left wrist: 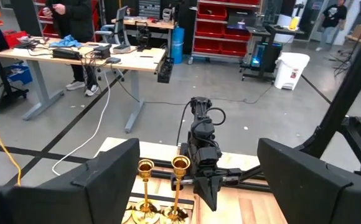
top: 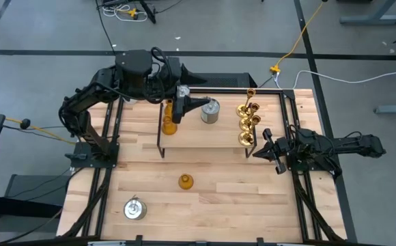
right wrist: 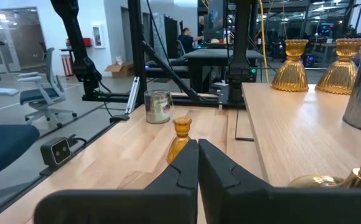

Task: Pick & Place candle stick holders
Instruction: Put the glass candle holder on the shelf aligned with the other glass candle holder

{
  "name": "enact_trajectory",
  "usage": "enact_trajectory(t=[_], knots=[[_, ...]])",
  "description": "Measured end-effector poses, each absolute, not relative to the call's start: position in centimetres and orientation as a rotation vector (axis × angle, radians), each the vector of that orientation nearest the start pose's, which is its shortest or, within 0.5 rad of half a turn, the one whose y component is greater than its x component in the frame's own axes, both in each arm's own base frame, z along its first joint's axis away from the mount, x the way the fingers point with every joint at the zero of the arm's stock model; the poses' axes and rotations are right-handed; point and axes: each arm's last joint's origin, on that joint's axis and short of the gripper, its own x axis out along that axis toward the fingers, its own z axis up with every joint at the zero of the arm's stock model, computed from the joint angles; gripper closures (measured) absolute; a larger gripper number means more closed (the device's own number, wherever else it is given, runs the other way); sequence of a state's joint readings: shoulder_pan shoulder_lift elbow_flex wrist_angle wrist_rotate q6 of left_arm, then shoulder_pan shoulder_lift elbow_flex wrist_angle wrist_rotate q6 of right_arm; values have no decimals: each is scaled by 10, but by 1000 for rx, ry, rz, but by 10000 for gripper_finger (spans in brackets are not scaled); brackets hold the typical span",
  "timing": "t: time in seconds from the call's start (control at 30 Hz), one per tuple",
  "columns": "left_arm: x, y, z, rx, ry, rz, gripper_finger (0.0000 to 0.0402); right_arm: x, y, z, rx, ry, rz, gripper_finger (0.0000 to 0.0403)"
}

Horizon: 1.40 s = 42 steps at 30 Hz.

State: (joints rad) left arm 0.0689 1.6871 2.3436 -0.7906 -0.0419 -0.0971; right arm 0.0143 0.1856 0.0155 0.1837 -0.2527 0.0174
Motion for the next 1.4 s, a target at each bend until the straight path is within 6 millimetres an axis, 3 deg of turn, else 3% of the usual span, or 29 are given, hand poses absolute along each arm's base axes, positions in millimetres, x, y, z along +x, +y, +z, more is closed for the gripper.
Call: enact_trajectory(t=[0.3, 0.77, 1.13, 1.4], knots=[[303, 23, 544, -66, 191, 150, 71, 108, 9, 171, 21, -11, 267, 390], [303, 14, 519, -32, 426, 122, 123, 108, 9, 171, 23, -11, 267, 389], [299, 17, 512, 30, 517, 157, 131, 108, 9, 171, 23, -9, 267, 389], [296, 39, 510, 14, 541, 257, 131, 108, 9, 171, 23, -9, 267, 389]])
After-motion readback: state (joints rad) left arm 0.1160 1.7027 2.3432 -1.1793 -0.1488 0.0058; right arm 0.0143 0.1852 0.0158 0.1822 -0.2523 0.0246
